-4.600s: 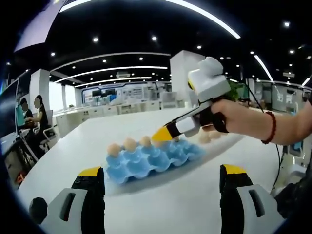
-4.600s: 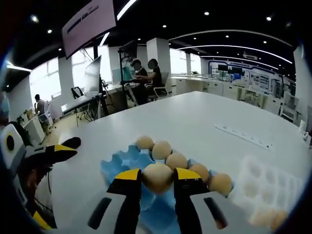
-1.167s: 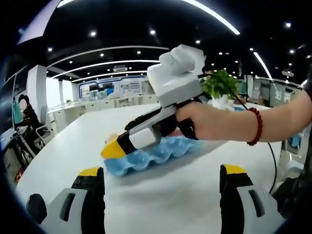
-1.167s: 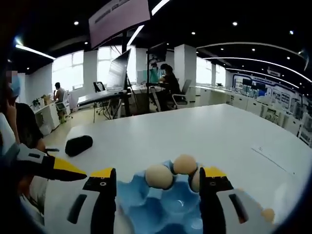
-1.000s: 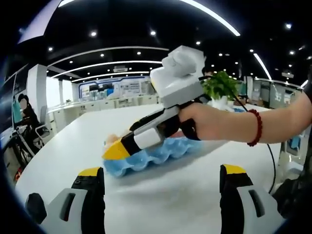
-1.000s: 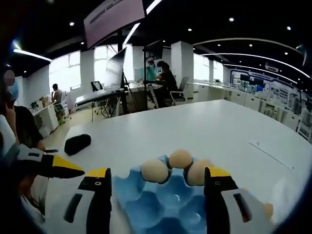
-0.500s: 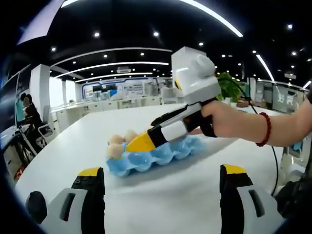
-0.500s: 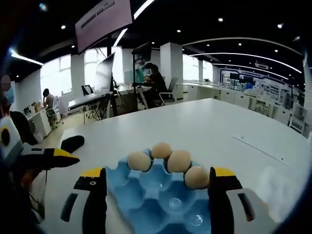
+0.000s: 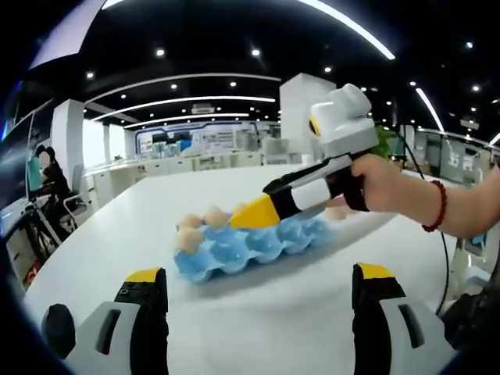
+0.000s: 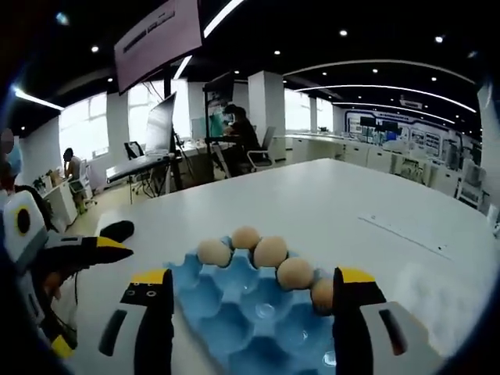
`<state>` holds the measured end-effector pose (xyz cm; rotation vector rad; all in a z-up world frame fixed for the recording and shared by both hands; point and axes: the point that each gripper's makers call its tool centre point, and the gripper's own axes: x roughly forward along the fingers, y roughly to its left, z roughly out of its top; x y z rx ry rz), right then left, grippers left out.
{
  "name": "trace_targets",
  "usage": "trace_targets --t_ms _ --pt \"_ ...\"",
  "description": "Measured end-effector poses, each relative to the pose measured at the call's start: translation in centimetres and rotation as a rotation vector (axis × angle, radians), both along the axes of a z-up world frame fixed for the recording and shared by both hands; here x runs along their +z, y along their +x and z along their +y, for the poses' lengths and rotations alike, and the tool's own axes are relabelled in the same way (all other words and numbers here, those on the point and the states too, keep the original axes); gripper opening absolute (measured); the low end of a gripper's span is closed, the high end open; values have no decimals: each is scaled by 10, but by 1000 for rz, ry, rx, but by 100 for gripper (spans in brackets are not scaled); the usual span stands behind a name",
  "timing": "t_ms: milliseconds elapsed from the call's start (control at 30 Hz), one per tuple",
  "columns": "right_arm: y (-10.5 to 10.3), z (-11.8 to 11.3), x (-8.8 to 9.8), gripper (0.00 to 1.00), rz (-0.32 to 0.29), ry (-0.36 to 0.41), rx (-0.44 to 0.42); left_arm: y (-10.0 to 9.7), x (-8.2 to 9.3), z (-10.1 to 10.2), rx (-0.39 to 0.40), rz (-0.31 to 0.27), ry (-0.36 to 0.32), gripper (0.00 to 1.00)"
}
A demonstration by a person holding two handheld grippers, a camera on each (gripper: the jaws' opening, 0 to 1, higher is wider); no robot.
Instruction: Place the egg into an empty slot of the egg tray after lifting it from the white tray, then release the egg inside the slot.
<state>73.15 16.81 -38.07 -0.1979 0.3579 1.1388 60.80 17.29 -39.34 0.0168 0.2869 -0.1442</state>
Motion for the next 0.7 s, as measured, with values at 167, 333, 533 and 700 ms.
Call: trace_targets --t_ms 167,333,533,700 --pt "4 -11 -1 86 -8 -10 -13 1 1 -2 -5 -5 -4 100" --pt "9 -24 0 85 -17 -17 -38 1 1 -4 -9 -5 -2 100" --pt "12 -37 2 83 -27 -24 -61 4 0 -7 -12 -5 -3 100" --pt "16 -48 2 81 -18 -35 -81 4 -2 -8 -21 4 -2 100"
